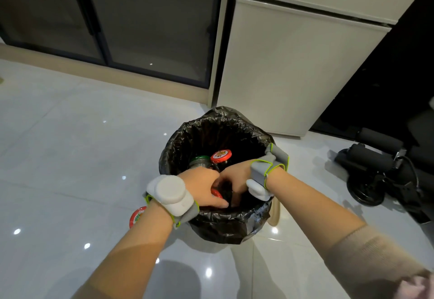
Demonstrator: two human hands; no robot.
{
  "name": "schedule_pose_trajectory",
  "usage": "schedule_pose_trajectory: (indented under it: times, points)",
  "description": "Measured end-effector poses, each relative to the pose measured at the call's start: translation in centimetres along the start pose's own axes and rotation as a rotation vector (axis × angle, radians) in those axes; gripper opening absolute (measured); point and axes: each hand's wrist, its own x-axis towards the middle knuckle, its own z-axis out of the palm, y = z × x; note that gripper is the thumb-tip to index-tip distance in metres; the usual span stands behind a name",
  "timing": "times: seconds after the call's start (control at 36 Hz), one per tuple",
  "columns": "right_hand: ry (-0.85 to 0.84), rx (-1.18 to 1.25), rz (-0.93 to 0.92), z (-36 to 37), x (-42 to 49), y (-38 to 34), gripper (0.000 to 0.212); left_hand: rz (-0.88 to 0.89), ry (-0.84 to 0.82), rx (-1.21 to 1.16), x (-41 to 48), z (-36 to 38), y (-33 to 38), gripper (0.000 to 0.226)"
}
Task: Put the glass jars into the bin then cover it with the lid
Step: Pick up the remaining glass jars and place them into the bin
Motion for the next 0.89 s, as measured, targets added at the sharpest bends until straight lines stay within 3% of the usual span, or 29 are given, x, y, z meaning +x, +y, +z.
schedule_pose_trajectory:
  times: [0.25, 0.36, 0.5, 0.67, 0.75, 0.89]
  points:
    - [0.266, 0.078, -0.126, -2.9, -4.4, -2.2, 0.059, 0.059, 0.432, -0.359, -5.3, -5.9, -0.5, 0.013]
    - [0.478, 0.147, -0.203, -4.2, -6.5, -4.9, 0.054, 0.066, 0.666, -0.473, -7.2, -7.0, -1.6, 0.006]
    - [0.805, 0.381, -0.360, -4.3, -7.6, -9.6, 0.038, 0.001, 0.839, -0.652, -9.3, -7.3, -4.2, 0.006]
    - [0.962, 0.485, -0.441, -0.7, -6.5, -14.5, 0.034, -0.159, 0.808, -0.691, -10.6, -5.4, -9.1, 0.009]
    - [0.896, 0.642, -0.462, 3.4, -4.7, -16.3, 0.028, -0.259, 0.761, -0.594, -11.7, -3.7, -12.5, 0.009]
    - [0.750, 0.790, -0.221, 11.7, 1.4, -16.7, 0.022, -0.395, 0.755, -0.605, -14.0, -1.2, -17.0, 0.024]
